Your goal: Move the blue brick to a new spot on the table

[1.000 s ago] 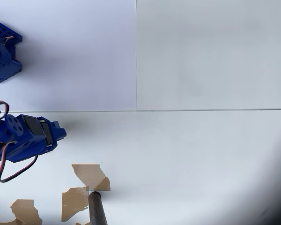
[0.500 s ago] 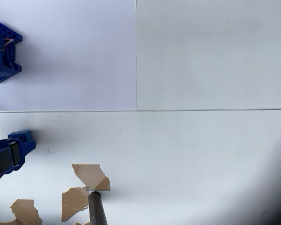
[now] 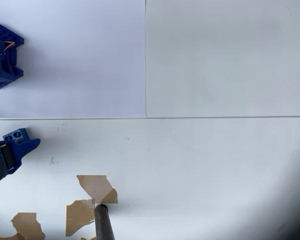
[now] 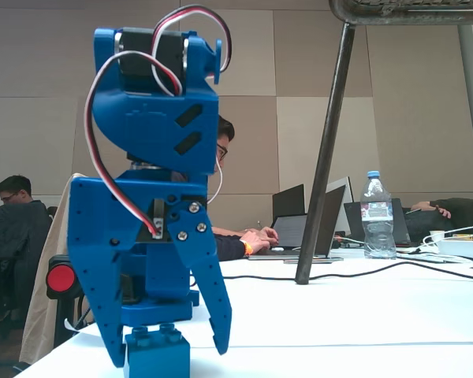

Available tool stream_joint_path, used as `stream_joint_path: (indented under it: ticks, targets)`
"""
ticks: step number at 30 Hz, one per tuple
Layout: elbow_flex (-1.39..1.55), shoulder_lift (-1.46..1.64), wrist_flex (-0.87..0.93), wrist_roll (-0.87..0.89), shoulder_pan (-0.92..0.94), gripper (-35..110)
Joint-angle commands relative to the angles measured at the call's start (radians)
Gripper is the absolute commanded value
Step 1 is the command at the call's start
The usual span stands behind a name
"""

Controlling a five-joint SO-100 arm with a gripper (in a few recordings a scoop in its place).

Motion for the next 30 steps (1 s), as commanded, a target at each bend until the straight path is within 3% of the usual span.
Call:
stream_joint_path:
  ticks: [1, 5, 12, 16, 21, 30]
  targets:
    - [-0.143, 0.034, 0.064, 0.014, -0.052, 30]
    - [-0.153, 0.063, 0.052, 0.040, -0.212, 17]
    - [-0.063, 0.181, -0.002, 0.103, -0.709, 15]
    - [0.152, 0.359, -0.153, 0.061, -1.003, 12]
    - [0.376, 0.558, -0.256, 0.138, -1.327, 3]
    - [0.721, 0.825, -0.408, 0.198, -1.680, 0]
